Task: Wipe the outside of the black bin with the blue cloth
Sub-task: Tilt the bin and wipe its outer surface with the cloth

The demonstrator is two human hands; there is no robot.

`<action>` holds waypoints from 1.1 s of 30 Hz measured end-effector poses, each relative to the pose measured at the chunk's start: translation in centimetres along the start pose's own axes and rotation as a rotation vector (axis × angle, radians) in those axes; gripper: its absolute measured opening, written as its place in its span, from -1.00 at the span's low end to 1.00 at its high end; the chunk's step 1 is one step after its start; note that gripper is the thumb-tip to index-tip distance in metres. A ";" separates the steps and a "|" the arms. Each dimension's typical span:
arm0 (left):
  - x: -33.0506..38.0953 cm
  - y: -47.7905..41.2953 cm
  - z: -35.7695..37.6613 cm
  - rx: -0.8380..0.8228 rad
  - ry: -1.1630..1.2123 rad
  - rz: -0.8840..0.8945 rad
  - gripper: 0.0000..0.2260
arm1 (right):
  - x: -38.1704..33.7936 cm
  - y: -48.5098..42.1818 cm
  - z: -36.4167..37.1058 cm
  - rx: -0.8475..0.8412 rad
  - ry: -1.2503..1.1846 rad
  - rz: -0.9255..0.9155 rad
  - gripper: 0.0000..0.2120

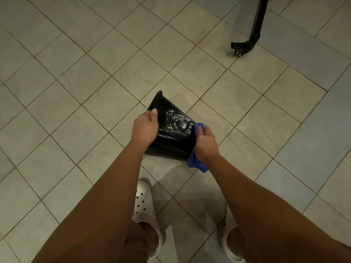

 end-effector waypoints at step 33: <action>-0.2 0.1 0.1 0.006 0.082 -0.043 -0.61 | 0.1 0.1 0.3 0.052 -0.148 0.095 -0.46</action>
Point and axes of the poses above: each hand's wrist, its own y-axis away from the middle knuckle, its own z-axis out of the palm, x = y × z, the point moved 3 cm from there along -y, towards the middle knuckle, and after that the axes turned 7 degrees about -x, right-handed, at the moved point
